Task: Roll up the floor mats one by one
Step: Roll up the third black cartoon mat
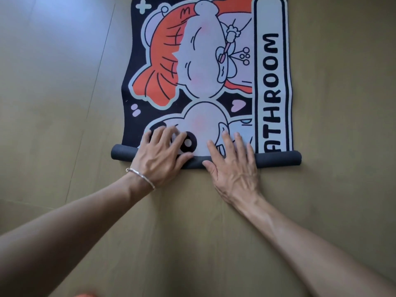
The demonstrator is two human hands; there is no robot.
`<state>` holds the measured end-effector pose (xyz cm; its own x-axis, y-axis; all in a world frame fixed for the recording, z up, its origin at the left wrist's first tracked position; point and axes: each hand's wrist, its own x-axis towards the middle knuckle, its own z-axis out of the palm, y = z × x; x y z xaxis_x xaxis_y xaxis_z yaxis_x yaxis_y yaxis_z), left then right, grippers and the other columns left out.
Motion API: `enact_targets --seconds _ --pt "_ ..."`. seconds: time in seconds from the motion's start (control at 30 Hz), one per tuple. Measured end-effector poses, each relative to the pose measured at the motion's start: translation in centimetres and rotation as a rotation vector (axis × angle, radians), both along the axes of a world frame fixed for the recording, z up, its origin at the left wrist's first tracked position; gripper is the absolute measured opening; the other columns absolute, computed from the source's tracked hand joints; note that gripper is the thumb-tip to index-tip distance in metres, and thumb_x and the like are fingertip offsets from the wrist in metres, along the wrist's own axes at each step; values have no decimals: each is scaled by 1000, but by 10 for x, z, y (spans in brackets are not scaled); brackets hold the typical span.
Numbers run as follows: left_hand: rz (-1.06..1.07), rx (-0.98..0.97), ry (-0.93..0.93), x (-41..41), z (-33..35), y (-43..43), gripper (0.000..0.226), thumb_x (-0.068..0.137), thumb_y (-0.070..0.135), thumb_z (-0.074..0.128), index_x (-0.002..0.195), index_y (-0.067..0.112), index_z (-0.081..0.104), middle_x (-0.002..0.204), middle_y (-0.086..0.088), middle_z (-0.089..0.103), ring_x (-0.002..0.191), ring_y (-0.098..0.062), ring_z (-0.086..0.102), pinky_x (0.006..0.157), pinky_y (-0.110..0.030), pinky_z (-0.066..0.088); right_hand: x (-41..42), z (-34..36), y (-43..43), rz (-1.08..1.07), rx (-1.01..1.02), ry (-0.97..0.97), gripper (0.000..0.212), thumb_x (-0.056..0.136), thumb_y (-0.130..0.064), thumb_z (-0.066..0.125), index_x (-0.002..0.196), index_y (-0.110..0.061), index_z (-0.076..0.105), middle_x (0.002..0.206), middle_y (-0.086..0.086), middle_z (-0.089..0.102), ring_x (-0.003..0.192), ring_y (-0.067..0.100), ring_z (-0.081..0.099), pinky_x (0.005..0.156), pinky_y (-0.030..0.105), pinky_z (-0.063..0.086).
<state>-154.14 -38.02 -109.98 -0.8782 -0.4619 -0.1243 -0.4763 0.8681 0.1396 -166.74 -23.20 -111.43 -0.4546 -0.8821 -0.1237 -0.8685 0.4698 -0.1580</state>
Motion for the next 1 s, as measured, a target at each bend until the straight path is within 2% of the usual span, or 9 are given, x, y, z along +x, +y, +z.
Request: enact_targets --seconds 0.07,0.17,0.37,0.47,0.53,0.67,0.83,1.0 --pt "-68 -40 17 19 -1 2 51 91 54 31 111 14 55 101 -8 57 87 -30 55 69 -39 42 0 -2 2 0 -30 22 54 94 -50 30 129 -20 58 132 21 53 121 42 49 94 52 42" --pt "-119 -107 -46 30 -3 8 48 92 52 31 102 12 56 84 -8 56 69 -28 52 58 -37 38 2 -3 5 -1 -41 67 53 92 -51 32 127 -23 59 119 15 57 107 35 53 81 44 44" --pt "-73 -111 -164 23 5 9 53 87 56 29 82 10 56 65 -8 52 53 -28 51 49 -30 28 2 -4 6 -8 -128 125 53 89 -51 32 124 -24 62 100 12 59 83 30 55 67 40 43" --pt "-81 -118 -151 26 8 2 57 86 60 26 73 12 53 59 -6 51 51 -27 51 51 -31 31 1 -2 5 -14 -134 119 54 89 -51 32 122 -24 64 90 12 56 74 29 53 62 39 42" --pt "-86 -121 -139 31 6 0 56 85 61 27 77 13 54 63 -7 50 54 -27 50 53 -33 35 2 1 5 -15 -129 119 54 88 -52 31 121 -24 64 84 11 54 70 28 51 60 38 40" --pt "-59 -136 -210 39 6 2 55 86 63 27 91 15 53 76 -8 50 61 -27 49 49 -31 33 -7 3 7 50 -77 121 57 88 -57 28 119 -26 64 77 11 54 65 26 49 59 34 30" --pt "17 -150 -350 36 11 6 56 86 67 20 112 22 42 100 -6 49 80 -27 52 59 -34 34 -38 4 29 152 -24 142 62 91 -59 21 121 -25 64 71 8 52 60 25 47 55 32 29" --pt "10 -150 -422 41 17 11 58 86 67 14 112 22 38 98 -5 50 79 -23 55 58 -32 38 -38 7 30 188 -33 115 59 93 -56 23 122 -25 63 65 8 49 51 23 42 52 30 28"
